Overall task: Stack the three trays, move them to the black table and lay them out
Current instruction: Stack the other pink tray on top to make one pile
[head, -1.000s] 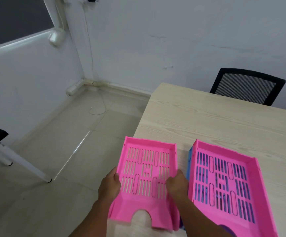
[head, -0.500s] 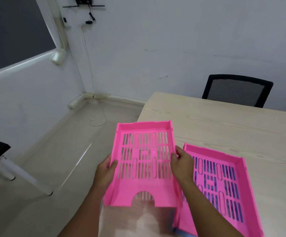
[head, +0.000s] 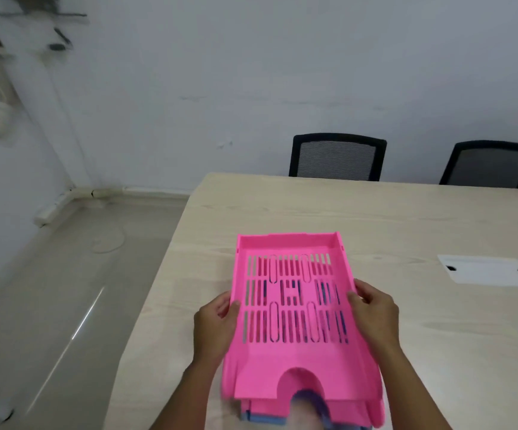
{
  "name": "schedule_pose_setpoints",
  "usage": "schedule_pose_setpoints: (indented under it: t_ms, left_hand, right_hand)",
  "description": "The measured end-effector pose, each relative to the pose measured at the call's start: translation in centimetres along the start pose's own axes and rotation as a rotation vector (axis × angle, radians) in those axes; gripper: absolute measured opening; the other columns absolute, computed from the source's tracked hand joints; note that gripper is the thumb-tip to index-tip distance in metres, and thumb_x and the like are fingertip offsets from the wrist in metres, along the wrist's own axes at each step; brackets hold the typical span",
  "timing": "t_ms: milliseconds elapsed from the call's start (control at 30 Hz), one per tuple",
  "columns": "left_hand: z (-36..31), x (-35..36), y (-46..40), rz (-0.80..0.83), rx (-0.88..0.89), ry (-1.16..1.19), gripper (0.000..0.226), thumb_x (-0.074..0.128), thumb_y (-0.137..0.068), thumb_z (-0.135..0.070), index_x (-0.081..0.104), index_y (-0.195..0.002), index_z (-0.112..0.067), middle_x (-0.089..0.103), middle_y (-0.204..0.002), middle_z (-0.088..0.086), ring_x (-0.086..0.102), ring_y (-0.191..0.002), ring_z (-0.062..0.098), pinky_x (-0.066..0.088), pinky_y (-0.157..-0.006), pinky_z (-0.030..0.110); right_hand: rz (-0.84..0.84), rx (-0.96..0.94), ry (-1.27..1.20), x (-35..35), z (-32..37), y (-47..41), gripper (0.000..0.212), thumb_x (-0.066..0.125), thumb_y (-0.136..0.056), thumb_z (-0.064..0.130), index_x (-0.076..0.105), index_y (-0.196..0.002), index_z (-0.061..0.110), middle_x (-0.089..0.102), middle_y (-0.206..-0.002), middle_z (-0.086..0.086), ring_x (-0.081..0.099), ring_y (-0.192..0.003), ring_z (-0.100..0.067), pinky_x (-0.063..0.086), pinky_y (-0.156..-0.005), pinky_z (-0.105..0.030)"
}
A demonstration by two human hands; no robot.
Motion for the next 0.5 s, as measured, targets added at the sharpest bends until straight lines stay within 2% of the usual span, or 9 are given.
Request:
schedule_pose_setpoints:
  t_ms: [100, 133, 200, 267, 300, 367, 500]
  left_hand:
    - [-0.4, 2.3, 0.4, 0.038, 0.009, -0.059, 0.032, 0.061, -0.095, -0.007, 0.067, -0.127, -0.01, 0.07, -0.102, -0.013, 0.067, -0.076, -0.017, 0.056, -0.075, 0.008]
    - [-0.3, 2.7, 0.5, 0.043, 0.007, -0.08, 0.031, 0.061, -0.095, -0.007, 0.068, -0.126, -0.011, 0.07, -0.097, -0.017, 0.066, -0.073, -0.02, 0.054, -0.07, 0.005]
    - [-0.3, 3.1, 0.8, 0.038, -0.001, -0.114, 0.031, 0.061, -0.095, -0.008, 0.069, -0.125, -0.011, 0.069, -0.092, -0.02, 0.067, -0.072, -0.015, 0.057, -0.073, 0.01]
    - [-0.4, 3.3, 1.0, 0.034, -0.005, -0.129, 0.031, 0.061, -0.095, -0.009, 0.068, -0.126, -0.011, 0.073, -0.101, -0.011, 0.067, -0.083, -0.007, 0.06, -0.087, 0.028]
    - [-0.5, 3.4, 1.1, 0.032, -0.008, -0.131, 0.031, 0.061, -0.096, -0.01, 0.068, -0.126, -0.011, 0.073, -0.104, -0.008, 0.066, -0.085, -0.003, 0.059, -0.09, 0.031]
    - [-0.6, 3.5, 1.2, 0.021, -0.006, -0.142, 0.031, 0.06, -0.096, -0.01, 0.068, -0.126, -0.011, 0.071, -0.103, -0.008, 0.067, -0.086, 0.0, 0.057, -0.089, 0.029]
    - [-0.6, 3.8, 1.3, -0.024, 0.008, -0.152, 0.03, 0.06, -0.096, -0.009, 0.068, -0.125, -0.009, 0.075, -0.108, 0.002, 0.068, -0.094, 0.01, 0.054, -0.088, 0.026]
  right_hand:
    - [0.002, 0.034, -0.025, -1.7, -1.8, -0.3, 0.034, 0.059, -0.095, 0.01, 0.074, -0.125, 0.019, 0.078, -0.114, -0.002, 0.072, -0.096, -0.022, 0.057, -0.094, -0.04]
    - [0.007, 0.04, -0.027, -1.9, -2.3, -0.3, 0.034, 0.059, -0.096, 0.011, 0.074, -0.125, 0.019, 0.078, -0.114, -0.002, 0.072, -0.095, -0.021, 0.058, -0.093, -0.04]
    - [0.019, 0.046, -0.026, -1.8, -3.2, -0.2, 0.035, 0.057, -0.096, 0.01, 0.073, -0.127, 0.019, 0.078, -0.115, -0.003, 0.072, -0.093, -0.019, 0.058, -0.093, -0.039]
    - [0.021, 0.05, -0.025, -1.7, -3.8, -0.1, 0.036, 0.056, -0.097, 0.009, 0.072, -0.128, 0.017, 0.077, -0.117, -0.004, 0.07, -0.085, -0.013, 0.057, -0.09, -0.035]
    - [0.02, 0.053, -0.023, -1.7, -4.1, -0.1, 0.036, 0.055, -0.097, 0.009, 0.071, -0.129, 0.017, 0.077, -0.117, -0.005, 0.068, -0.079, -0.007, 0.055, -0.085, -0.031]
    - [0.027, 0.061, -0.016, -1.5, -4.6, -0.1, 0.038, 0.054, -0.098, 0.009, 0.069, -0.131, 0.017, 0.076, -0.117, -0.004, 0.063, -0.073, 0.002, 0.051, -0.071, -0.021]
    - [0.051, 0.061, 0.021, -0.9, -5.1, -0.1, 0.041, 0.05, -0.099, 0.007, 0.067, -0.135, 0.017, 0.074, -0.096, 0.001, 0.061, -0.061, -0.008, 0.042, -0.052, -0.006]
Point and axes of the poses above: each hand's wrist, its own y-axis away from the middle knuckle, its own x-axis out of the palm, z = x × y, the point moved 9 cm from there along -y, towards the middle knuckle
